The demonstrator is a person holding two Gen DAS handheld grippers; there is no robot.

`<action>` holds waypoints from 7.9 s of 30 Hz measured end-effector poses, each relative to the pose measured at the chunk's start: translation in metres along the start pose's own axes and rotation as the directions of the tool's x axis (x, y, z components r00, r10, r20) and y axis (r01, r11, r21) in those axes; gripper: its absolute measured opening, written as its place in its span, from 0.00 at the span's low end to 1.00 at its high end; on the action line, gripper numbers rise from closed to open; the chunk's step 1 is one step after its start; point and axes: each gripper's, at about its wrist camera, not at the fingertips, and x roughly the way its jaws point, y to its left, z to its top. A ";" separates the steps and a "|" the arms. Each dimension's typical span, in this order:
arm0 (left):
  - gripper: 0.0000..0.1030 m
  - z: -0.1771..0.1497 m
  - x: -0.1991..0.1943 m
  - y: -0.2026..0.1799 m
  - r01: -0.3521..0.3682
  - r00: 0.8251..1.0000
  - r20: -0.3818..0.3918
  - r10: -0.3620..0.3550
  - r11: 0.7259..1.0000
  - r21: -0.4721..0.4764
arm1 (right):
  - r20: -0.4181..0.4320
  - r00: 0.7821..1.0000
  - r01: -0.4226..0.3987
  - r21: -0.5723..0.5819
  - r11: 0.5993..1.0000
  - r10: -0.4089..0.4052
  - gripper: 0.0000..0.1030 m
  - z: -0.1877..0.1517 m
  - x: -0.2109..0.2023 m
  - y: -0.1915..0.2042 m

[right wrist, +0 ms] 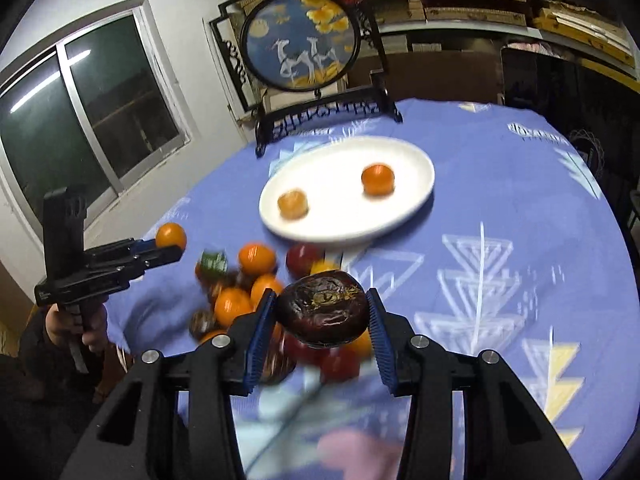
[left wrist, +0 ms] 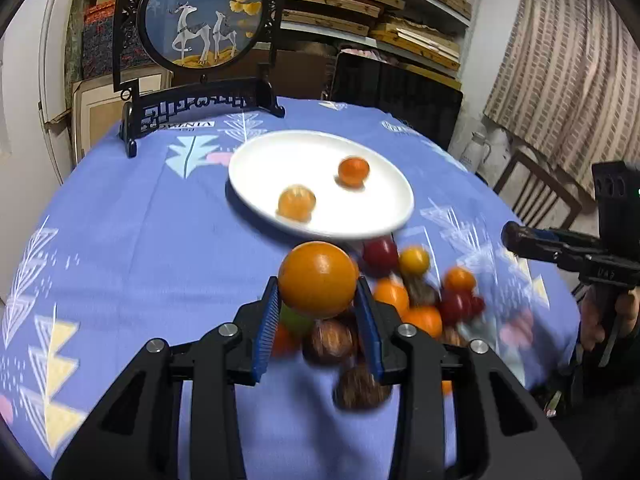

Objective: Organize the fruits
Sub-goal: 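Carry both fruits onto the white plate and open both tools, then grasp the tangerine with green leaf with the left tool while the right tool grasps a tangerine, then place both tangerines on the white plate and open both tools, then grasp a dark brown fruit with the left tool while the right tool grasps a red cherry tomato, then place both fruits on the white plate and open both tools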

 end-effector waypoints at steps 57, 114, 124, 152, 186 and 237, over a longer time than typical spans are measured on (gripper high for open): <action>0.31 -0.036 0.053 0.032 -0.036 0.992 -0.118 0.043 0.997 0.066 | -0.008 0.993 0.118 0.129 0.985 -0.118 0.61 -0.041 0.026 -0.032; 0.67 0.071 0.106 -0.016 0.085 0.994 -0.069 -0.079 0.994 0.076 | 0.054 0.997 0.046 0.169 0.985 -0.055 0.47 0.087 0.117 -0.080; 0.67 -0.013 0.021 -0.015 0.075 0.995 -0.076 -0.063 0.983 0.170 | 0.093 0.994 0.036 0.190 0.981 -0.054 0.54 0.032 0.071 -0.070; 0.47 -0.089 0.027 -0.029 0.020 0.994 -0.105 -0.001 0.983 0.185 | 0.029 0.998 0.055 0.111 0.992 -0.059 0.54 -0.053 0.012 -0.030; 0.40 -0.079 0.006 -0.025 0.037 0.998 -0.051 -0.030 0.989 0.144 | -0.150 0.989 -0.011 -0.092 0.996 -0.002 0.31 -0.066 0.052 -0.010; 0.66 -0.028 0.023 -0.024 0.044 0.999 -0.033 -0.038 0.974 0.223 | -0.001 1.000 -0.028 0.127 0.992 0.028 0.52 0.017 0.055 -0.033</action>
